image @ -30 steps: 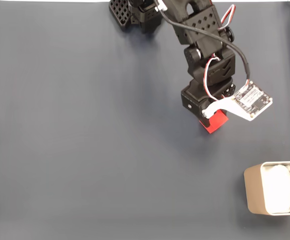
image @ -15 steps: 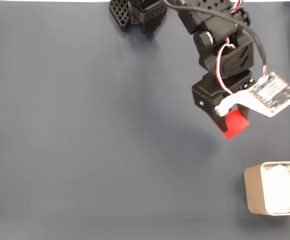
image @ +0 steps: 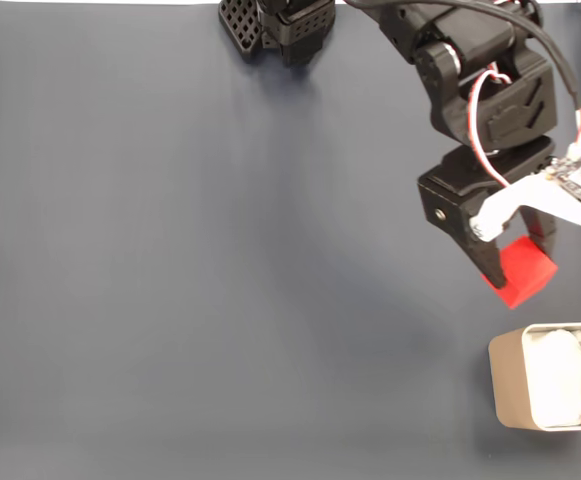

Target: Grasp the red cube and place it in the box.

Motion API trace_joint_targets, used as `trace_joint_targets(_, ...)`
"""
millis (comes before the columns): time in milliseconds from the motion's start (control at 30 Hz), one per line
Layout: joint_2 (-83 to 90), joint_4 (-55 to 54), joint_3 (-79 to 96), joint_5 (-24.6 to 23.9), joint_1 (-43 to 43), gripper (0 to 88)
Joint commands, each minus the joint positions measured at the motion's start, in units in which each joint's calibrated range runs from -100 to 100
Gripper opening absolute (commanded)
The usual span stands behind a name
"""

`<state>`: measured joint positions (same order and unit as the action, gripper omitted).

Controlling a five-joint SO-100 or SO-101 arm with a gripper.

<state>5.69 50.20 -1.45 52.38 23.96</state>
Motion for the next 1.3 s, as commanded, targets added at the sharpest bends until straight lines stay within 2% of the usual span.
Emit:
trace_joint_targets(0,-1.18,0.62,-7.68,-0.73,-0.81,0.0)
trace_joint_targets(800,-25.36,2.51,-39.34,-1.81,-0.10,0.0)
trace_joint_targets(1267,-34.54,2.34,-50.83,-0.83,0.33,0.0)
